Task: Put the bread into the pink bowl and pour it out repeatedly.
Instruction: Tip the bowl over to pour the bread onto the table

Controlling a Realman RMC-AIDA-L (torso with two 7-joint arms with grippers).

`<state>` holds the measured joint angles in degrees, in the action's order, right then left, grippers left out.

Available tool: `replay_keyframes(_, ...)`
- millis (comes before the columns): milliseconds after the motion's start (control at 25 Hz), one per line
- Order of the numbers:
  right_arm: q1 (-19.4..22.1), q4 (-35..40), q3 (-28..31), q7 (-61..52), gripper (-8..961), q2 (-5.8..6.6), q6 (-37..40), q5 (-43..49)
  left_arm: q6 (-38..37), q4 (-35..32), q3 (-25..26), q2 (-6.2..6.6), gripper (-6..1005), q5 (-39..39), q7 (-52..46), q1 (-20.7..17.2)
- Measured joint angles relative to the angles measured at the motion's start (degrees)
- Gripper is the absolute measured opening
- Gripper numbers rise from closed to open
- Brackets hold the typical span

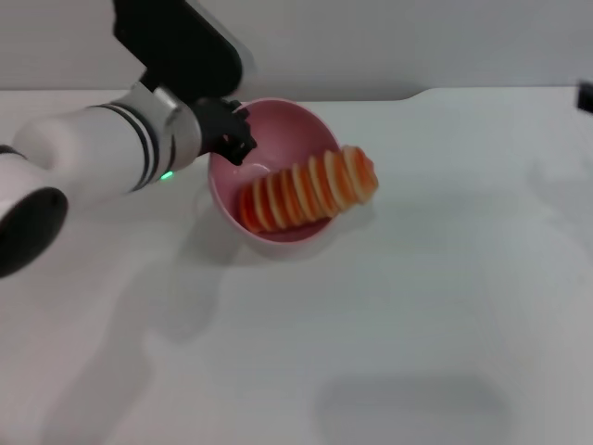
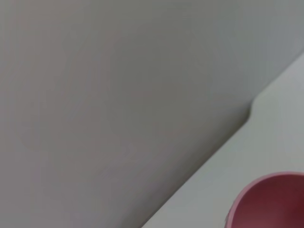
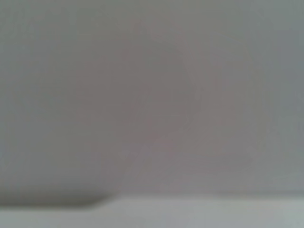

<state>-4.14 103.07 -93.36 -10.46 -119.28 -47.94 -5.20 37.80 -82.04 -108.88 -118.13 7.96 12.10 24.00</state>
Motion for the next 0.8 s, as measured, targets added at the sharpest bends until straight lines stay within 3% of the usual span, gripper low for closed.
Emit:
replay_keyframes(120,1.36,-4.76,0.11,0.01,749,-0.01,1.26,-1.39,-0.04,-0.08,-1.29,-0.01,56,-0.75,1.12,0.12)
replay_keyframes(240,1.55,-9.53,-0.27,0.05,750,0.32,3.6,-4.31,-1.21,0.83,-8.77,-0.32,56,-5.62,2.59,1.15)
replay_keyframes(360,1.49,-11.98,-0.35,0.17,750,0.37,5.07,-5.13,-1.47,0.82,-10.6,-0.34,56,-6.44,2.59,1.44)
replay_keyframes(480,1.26,-12.64,-0.57,0.21,750,0.37,5.33,-5.39,-2.26,-1.15,-16.31,-0.55,56,-16.16,1.95,1.52)
replay_keyframes(800,0.58,-13.06,-1.53,0.27,749,0.36,5.42,-5.77,-1.63,-4.97,-21.12,-0.69,57,-32.62,1.35,0.33)
